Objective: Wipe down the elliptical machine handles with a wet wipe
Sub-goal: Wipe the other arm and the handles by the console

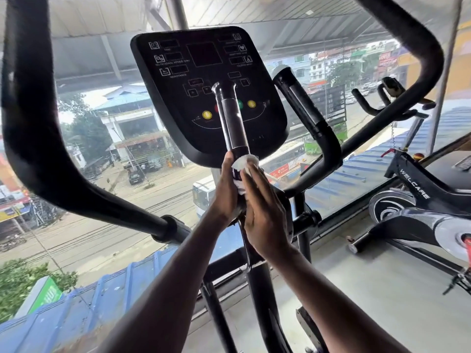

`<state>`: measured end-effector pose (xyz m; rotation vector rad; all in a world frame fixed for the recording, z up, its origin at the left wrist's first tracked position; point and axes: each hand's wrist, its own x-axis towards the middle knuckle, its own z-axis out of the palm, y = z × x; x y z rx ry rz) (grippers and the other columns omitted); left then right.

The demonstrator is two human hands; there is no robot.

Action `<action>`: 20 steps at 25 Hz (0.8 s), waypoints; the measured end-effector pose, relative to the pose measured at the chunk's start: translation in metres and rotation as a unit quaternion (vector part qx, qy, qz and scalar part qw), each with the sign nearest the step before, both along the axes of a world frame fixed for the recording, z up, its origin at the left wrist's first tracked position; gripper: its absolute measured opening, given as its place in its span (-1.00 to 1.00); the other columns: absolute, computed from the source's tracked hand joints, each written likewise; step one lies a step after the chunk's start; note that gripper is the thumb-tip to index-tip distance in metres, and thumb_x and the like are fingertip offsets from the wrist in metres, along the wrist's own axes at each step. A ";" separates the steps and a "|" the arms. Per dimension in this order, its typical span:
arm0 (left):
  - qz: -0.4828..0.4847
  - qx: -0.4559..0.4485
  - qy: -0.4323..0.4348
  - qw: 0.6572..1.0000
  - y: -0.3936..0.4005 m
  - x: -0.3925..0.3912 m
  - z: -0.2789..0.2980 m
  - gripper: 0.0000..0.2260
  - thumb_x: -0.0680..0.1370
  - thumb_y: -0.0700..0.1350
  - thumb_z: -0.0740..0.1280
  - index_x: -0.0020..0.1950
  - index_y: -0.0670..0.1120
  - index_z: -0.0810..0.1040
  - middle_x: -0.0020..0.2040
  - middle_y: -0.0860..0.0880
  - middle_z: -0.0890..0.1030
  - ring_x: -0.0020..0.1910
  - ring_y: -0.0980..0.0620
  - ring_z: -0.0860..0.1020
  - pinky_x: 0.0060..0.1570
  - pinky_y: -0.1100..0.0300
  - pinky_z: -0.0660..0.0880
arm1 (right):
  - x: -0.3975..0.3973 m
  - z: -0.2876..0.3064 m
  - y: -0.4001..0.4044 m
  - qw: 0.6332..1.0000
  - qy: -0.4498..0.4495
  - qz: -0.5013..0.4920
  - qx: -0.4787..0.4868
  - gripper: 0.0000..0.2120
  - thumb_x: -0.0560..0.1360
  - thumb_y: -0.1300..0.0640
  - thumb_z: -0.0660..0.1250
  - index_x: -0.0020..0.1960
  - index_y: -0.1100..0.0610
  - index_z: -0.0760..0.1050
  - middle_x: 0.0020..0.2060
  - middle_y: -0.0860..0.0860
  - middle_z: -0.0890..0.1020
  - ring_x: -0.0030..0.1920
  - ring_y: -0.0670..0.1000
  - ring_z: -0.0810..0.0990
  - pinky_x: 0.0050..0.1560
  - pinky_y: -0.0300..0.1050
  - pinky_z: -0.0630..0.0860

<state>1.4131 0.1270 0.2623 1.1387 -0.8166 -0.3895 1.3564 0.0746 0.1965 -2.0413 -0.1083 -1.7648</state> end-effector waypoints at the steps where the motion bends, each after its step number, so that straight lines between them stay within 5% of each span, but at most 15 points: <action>1: -0.001 0.001 -0.002 1.000 0.000 0.000 0.000 -0.48 0.63 0.21 -0.01 0.04 -0.15 0.57 -0.12 -0.10 0.59 -0.10 0.02 0.58 -0.04 0.24 0.52 | 0.002 0.009 0.000 1.000 0.008 -0.011 -0.002 -0.63 0.61 0.33 0.09 0.41 0.32 0.34 0.42 0.18 0.37 0.46 0.15 0.31 0.35 0.12 0.40; 3: 0.015 0.010 -0.035 0.999 0.002 0.003 -0.001 -0.43 0.65 0.21 -0.07 0.04 -0.20 0.54 -0.11 -0.12 0.57 -0.08 0.01 0.56 0.00 0.23 0.51 | 0.005 0.017 0.005 0.999 0.006 -0.020 -0.025 -0.64 0.62 0.30 0.07 0.38 0.32 0.39 0.39 0.16 0.43 0.46 0.17 0.31 0.39 0.11 0.37; 6: 0.048 0.053 -0.067 0.995 0.007 0.004 -0.013 -0.36 0.64 0.20 -0.16 -0.05 -0.21 0.56 -0.23 -0.11 0.62 -0.22 0.05 0.59 -0.21 0.29 0.53 | 0.000 -0.002 0.004 0.998 -0.047 0.023 -0.046 -0.70 0.58 0.39 0.16 0.28 0.35 0.49 0.29 0.13 0.52 0.41 0.13 0.40 0.40 -0.02 0.37; 9: 0.080 0.106 -0.088 0.987 0.013 0.005 -0.029 -0.21 0.51 0.37 -0.08 0.17 -0.28 0.55 -0.03 -0.22 0.65 -0.09 -0.06 0.63 -0.18 0.24 0.54 | -0.010 -0.018 0.016 0.988 -0.101 0.071 0.098 -0.75 0.50 0.48 0.26 0.13 0.35 0.58 0.14 0.12 0.62 0.24 0.01 0.56 0.26 -0.19 0.46; 12: 0.113 0.142 -0.100 0.978 0.013 0.005 -0.030 -0.21 0.54 0.41 -0.09 -0.13 -0.28 0.54 -0.32 -0.18 0.50 -0.34 -0.02 0.47 -0.29 0.19 0.39 | -0.007 0.005 0.030 0.917 -0.095 0.169 0.350 -0.77 0.58 0.37 0.20 0.16 0.18 0.52 0.08 -0.04 0.61 0.10 -0.23 0.57 0.11 -0.37 0.47; 15: 0.129 0.128 -0.110 0.977 0.013 0.002 -0.031 -0.39 0.58 0.35 -0.10 -0.22 -0.01 0.57 -0.26 -0.12 0.47 -0.25 0.04 0.41 -0.24 0.20 0.30 | 0.000 0.016 0.025 0.908 -0.018 0.153 0.390 -0.70 0.64 0.25 0.13 0.32 0.15 0.46 0.21 -0.02 0.53 0.11 -0.43 0.44 0.09 -0.56 0.33; 18: 0.133 0.121 -0.108 0.978 0.014 0.000 -0.032 -0.41 0.57 0.36 -0.07 -0.24 0.05 0.61 -0.23 -0.11 0.54 -0.21 0.02 0.49 -0.14 0.11 0.41 | 0.002 -0.013 0.029 0.946 -0.018 0.094 0.310 -0.67 0.60 0.36 0.13 0.33 0.28 0.44 0.23 0.09 0.54 0.22 -0.36 0.42 0.20 -0.48 0.36; 20: 0.125 0.116 -0.110 0.979 0.014 0.001 -0.033 -0.41 0.55 0.35 -0.08 -0.06 0.05 0.65 -0.12 -0.02 0.67 -0.11 0.06 0.60 0.01 0.05 0.49 | 0.003 -0.034 0.026 0.939 0.025 0.129 0.317 -0.74 0.62 0.27 0.16 0.24 0.23 0.53 0.10 0.07 0.64 0.12 -0.22 0.55 0.17 -0.19 0.52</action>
